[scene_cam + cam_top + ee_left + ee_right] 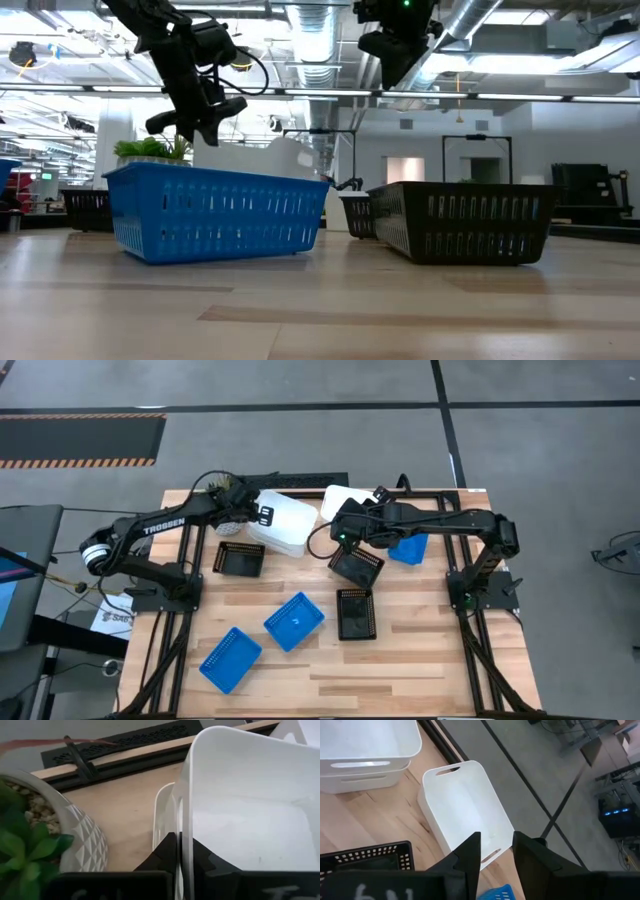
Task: Stack baskets by color
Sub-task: Stack the bottom right white bin on top of the top left white bin
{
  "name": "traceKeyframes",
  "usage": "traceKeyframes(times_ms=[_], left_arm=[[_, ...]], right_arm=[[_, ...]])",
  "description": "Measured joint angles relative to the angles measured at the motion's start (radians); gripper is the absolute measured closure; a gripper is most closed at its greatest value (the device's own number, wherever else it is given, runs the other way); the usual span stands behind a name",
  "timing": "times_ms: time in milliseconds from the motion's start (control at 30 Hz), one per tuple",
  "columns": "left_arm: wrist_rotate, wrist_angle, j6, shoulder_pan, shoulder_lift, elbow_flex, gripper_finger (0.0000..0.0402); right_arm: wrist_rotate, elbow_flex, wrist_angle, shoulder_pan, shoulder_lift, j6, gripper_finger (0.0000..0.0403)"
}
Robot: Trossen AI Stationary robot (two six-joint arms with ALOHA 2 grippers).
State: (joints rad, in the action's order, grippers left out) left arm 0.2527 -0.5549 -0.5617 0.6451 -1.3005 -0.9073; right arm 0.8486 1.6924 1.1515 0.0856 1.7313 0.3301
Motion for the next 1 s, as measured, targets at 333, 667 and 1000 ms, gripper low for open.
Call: traceKeyframes(times_ms=[333, 667, 1000], left_arm=[[-0.032, 0.039, -0.027, 0.000, -0.011, 0.031, 0.0401], [-0.028, 0.114, -0.038, 0.008, -0.011, 0.106, 0.0400], [-0.013, 0.128, 0.040, -0.005, -0.008, 0.106, 0.0294]], right_arm=[[-0.001, 0.000, 0.000, 0.000, 0.000, -0.001, 0.0270], [-0.005, 0.000, 0.000, 0.000, 0.000, 0.000, 0.0270], [-0.028, 0.000, 0.000, 0.000, 0.000, -0.022, 0.0251]])
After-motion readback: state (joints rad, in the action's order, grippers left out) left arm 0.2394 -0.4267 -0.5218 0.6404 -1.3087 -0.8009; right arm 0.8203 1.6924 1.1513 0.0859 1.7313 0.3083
